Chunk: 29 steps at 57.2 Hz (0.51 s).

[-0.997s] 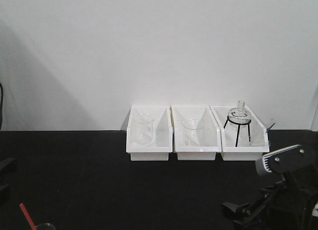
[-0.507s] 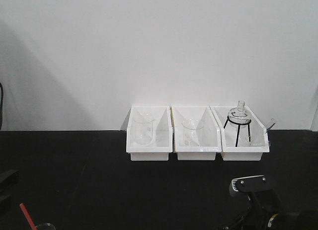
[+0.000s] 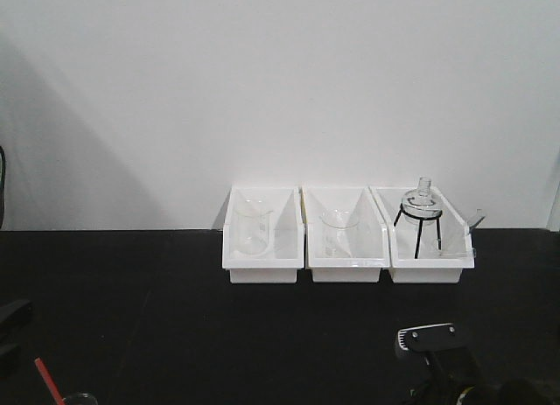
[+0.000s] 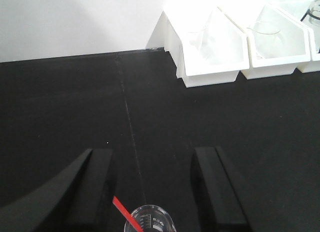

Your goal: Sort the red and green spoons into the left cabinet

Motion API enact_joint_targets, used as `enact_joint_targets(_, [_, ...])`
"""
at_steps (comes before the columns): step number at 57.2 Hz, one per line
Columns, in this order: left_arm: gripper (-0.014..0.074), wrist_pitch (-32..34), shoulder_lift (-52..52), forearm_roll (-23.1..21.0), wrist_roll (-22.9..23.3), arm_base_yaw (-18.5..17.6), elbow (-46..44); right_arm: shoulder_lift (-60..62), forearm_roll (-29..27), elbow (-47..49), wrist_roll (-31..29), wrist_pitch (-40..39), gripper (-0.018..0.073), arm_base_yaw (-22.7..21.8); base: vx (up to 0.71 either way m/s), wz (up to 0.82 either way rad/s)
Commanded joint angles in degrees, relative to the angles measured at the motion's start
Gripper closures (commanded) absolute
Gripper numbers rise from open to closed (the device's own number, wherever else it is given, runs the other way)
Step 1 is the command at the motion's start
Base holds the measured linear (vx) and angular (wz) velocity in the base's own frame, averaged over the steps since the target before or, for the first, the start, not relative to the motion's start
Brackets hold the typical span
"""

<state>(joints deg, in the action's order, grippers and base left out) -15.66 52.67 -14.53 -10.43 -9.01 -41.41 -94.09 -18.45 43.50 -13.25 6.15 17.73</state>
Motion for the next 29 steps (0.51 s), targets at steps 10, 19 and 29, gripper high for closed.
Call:
enact_joint_targets(10, [0.0137,2.76,-0.5,-0.76,0.11,-0.13,-2.05,2.14,0.18,1.8,-0.27,-6.15,0.0575,-0.19,0.0,0.0])
enact_joint_targets(19, [0.0137,2.03,-0.5,-0.75,0.11,-0.13,-2.05,3.87,0.35,1.8,-0.45,-7.46,0.0567,-0.19,0.0,0.0])
enact_joint_targets(29, [0.0137,1.7,-0.5,-0.75,0.44,-0.13,-2.05,8.95,0.57,1.8,-0.66,-9.39,0.0565,-0.19,0.0,0.0])
